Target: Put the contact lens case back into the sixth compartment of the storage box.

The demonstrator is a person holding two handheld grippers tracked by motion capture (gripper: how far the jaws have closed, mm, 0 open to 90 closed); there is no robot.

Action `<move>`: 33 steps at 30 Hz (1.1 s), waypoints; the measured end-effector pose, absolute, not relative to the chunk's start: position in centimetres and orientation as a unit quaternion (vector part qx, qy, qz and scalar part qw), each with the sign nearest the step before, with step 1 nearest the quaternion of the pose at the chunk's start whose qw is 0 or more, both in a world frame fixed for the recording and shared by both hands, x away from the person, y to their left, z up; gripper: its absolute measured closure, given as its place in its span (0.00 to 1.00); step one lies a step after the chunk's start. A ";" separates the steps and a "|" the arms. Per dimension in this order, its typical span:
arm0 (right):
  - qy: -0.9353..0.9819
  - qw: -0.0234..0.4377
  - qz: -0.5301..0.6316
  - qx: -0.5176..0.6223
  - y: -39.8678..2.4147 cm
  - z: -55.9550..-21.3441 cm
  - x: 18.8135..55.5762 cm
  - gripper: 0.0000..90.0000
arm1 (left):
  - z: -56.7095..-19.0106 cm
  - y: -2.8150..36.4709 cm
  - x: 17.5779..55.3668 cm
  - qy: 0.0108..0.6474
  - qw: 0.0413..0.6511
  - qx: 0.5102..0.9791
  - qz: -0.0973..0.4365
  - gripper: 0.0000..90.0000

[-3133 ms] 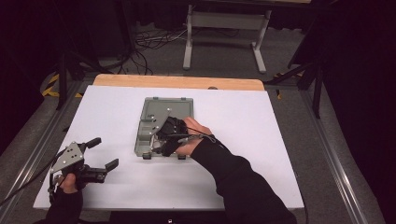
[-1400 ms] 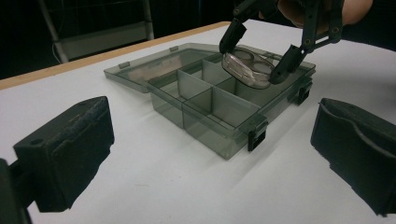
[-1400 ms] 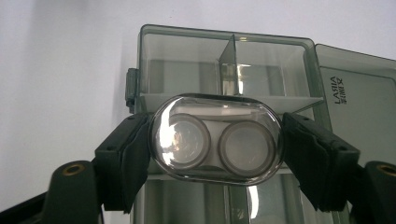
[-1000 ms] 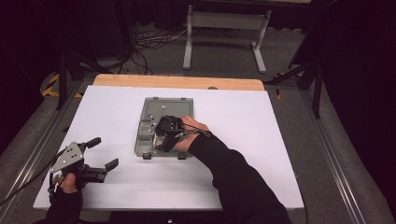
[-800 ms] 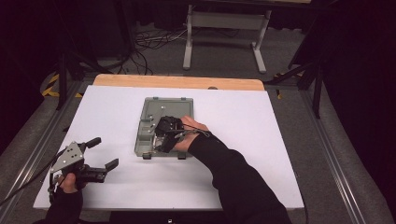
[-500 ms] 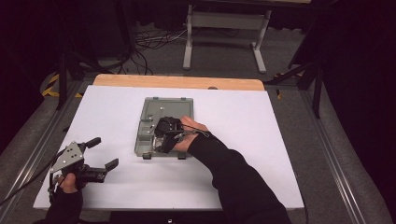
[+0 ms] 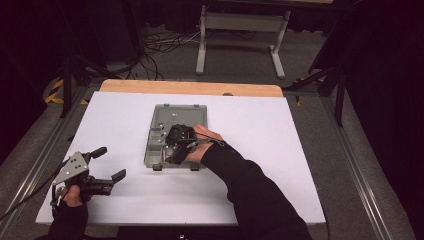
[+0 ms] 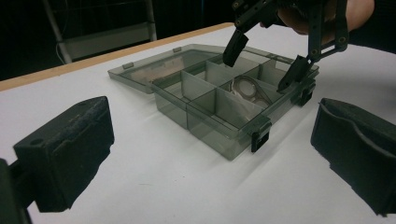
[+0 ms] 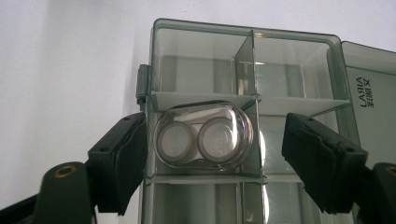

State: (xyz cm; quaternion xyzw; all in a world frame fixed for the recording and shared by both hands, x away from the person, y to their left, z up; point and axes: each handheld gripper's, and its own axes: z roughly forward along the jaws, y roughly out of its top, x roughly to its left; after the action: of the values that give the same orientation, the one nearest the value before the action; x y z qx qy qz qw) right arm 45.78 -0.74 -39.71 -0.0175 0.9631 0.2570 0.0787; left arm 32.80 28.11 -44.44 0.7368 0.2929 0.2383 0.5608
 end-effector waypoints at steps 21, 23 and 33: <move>0.946 0.091 0.312 -0.002 -1.9 -37.6 45.5 0.00 | -44.4 28.1 32.8 0.292 0.560 0.738 0.238 0.00; 0.944 0.092 0.317 -0.002 -2.0 -37.3 45.4 0.00 | -44.4 28.1 32.8 0.293 0.560 0.738 0.238 0.00; 0.939 0.102 0.329 0.001 -2.8 -36.3 44.9 0.00 | -44.4 28.1 32.8 0.293 0.560 0.738 0.238 0.00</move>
State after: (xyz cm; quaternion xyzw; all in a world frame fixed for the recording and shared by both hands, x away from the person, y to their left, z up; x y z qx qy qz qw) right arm 44.92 -2.77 -36.33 0.0011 0.9389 0.3288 0.1023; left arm 32.75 28.05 -44.43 0.7378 0.2928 0.2380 0.5597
